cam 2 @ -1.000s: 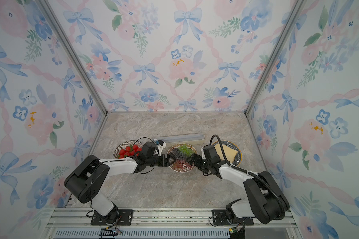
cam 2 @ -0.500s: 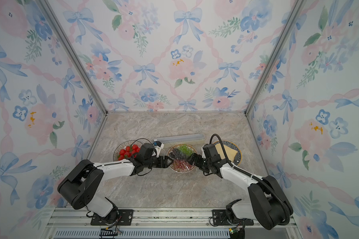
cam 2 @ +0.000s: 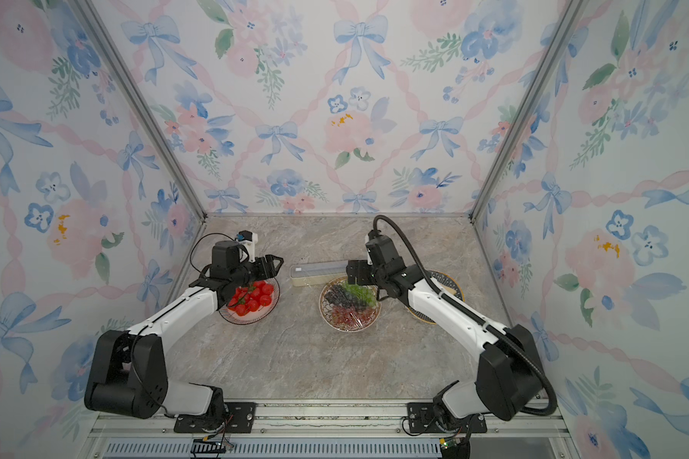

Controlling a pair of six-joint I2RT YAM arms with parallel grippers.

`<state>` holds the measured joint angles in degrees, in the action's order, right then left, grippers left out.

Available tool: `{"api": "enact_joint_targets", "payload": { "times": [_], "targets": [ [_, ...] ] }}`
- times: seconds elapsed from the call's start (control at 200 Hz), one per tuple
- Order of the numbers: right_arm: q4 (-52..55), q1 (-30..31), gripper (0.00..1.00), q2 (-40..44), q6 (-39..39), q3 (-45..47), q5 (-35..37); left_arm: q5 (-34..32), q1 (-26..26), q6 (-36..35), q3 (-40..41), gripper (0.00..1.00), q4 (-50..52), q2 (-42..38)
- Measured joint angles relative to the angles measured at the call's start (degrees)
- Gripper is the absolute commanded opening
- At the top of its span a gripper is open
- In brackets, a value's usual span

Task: Wrap the plate with plastic wrap
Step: Cover the plate with plastic wrap, then tear off the plastic wrap from the plastic wrap cutting box.

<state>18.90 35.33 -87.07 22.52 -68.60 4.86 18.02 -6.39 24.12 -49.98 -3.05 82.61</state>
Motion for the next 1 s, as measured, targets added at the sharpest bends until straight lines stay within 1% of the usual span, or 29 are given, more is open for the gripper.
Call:
{"api": "enact_joint_targets", "payload": {
  "times": [0.09, 0.225, 0.38, 0.605, 0.725, 0.83, 0.935, 1.0],
  "targets": [
    [-2.97, 3.10, 0.97, -9.29, -2.75, -7.15, 1.25, -0.22, 1.92, 0.02, -2.34, 0.71, 0.04, 4.00],
    [-5.25, 5.86, 0.97, -22.34, -5.92, -17.70, 2.45, 1.75, 1.86, 0.07, -4.31, 0.70, 0.17, 9.70],
    [-6.54, 7.91, 0.97, -32.24, -7.61, -26.91, 2.67, 3.54, 1.44, 0.09, -4.42, 0.70, 0.20, 12.52],
    [-7.10, 9.70, 0.97, -39.17, -8.85, -33.70, 3.30, 5.05, -0.79, 0.11, -4.42, 0.71, -0.26, 14.97],
    [-6.97, 9.86, 0.97, -41.48, -9.20, -35.69, 3.93, 5.01, -2.01, 0.09, -4.42, 0.67, -0.52, 17.16],
    [-6.23, 9.77, 1.00, -41.75, -9.33, -35.71, 4.57, 4.48, -2.16, 0.11, -4.42, 0.63, -1.14, 17.42],
    [-6.05, 9.86, 0.96, -41.77, -9.77, -35.76, 4.63, 4.04, -2.16, 0.09, -4.42, 0.59, -1.16, 17.66],
    [-5.81, 9.92, 0.96, -41.92, -10.01, -35.89, 4.63, 3.85, -2.16, 0.07, -4.42, 0.57, -1.53, 17.88]
  ]
}}
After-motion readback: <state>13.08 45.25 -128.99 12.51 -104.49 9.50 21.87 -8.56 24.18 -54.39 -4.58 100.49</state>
